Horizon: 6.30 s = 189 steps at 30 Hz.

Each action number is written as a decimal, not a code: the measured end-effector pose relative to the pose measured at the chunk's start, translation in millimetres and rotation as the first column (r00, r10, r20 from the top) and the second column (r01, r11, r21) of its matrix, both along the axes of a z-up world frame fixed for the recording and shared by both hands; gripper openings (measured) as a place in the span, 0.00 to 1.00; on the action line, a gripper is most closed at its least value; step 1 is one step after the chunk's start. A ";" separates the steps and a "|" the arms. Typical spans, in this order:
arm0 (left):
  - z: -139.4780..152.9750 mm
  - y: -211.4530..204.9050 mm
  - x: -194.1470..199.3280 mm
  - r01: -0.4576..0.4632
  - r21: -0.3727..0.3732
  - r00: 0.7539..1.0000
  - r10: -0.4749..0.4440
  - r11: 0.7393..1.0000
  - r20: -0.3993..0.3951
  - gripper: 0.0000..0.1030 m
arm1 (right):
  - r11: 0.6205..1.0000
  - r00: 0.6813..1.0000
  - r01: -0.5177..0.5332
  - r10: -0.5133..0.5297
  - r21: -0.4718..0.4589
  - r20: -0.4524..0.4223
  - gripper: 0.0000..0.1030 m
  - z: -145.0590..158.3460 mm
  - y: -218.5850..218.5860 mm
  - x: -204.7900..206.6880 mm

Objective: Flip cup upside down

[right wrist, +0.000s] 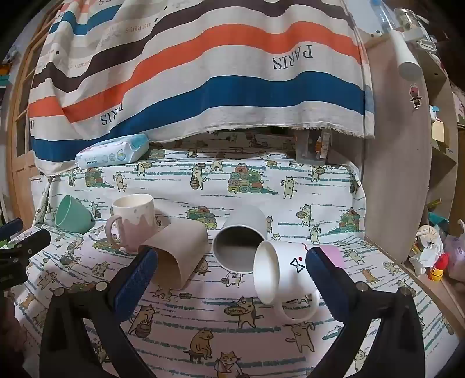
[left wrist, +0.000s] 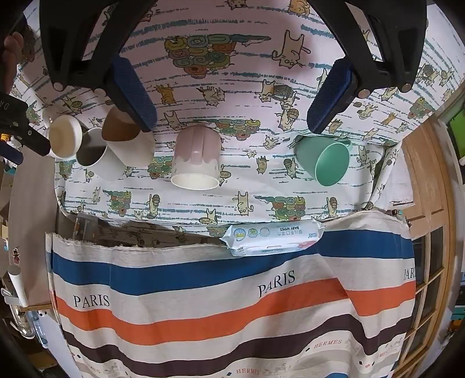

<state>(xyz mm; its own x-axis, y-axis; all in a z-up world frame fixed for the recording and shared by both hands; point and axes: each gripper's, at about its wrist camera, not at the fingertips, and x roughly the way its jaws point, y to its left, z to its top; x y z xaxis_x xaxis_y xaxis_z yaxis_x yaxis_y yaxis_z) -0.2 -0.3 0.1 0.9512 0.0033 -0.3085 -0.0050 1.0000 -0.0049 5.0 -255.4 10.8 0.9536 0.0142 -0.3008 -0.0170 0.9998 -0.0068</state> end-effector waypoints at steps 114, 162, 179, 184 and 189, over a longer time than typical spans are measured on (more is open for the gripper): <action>-2.3 -1.7 -2.8 0.004 -0.001 1.000 -0.004 1.000 0.004 1.00 | 0.996 0.984 -0.078 0.084 0.048 -0.154 0.86 -7.5 1.2 22.2; -0.8 2.2 0.2 -0.001 -0.009 1.000 0.001 1.000 -0.007 1.00 | 0.994 0.553 0.056 0.050 0.097 -0.831 0.70 -28.5 81.2 230.6; -2.1 2.5 0.4 -0.003 -0.011 1.000 0.003 1.000 -0.007 1.00 | 0.975 0.657 -0.061 0.200 0.214 -0.727 0.68 16.3 52.4 150.4; -2.1 2.0 0.3 -0.004 -0.012 1.000 0.004 1.000 -0.006 1.00 | 0.972 0.706 -0.068 0.207 0.226 -0.677 0.68 20.6 47.5 124.2; -2.1 2.0 0.3 -0.004 -0.011 1.000 0.004 1.000 -0.006 1.00 | 0.960 0.685 -0.082 0.250 0.269 -0.684 0.68 10.2 47.6 102.5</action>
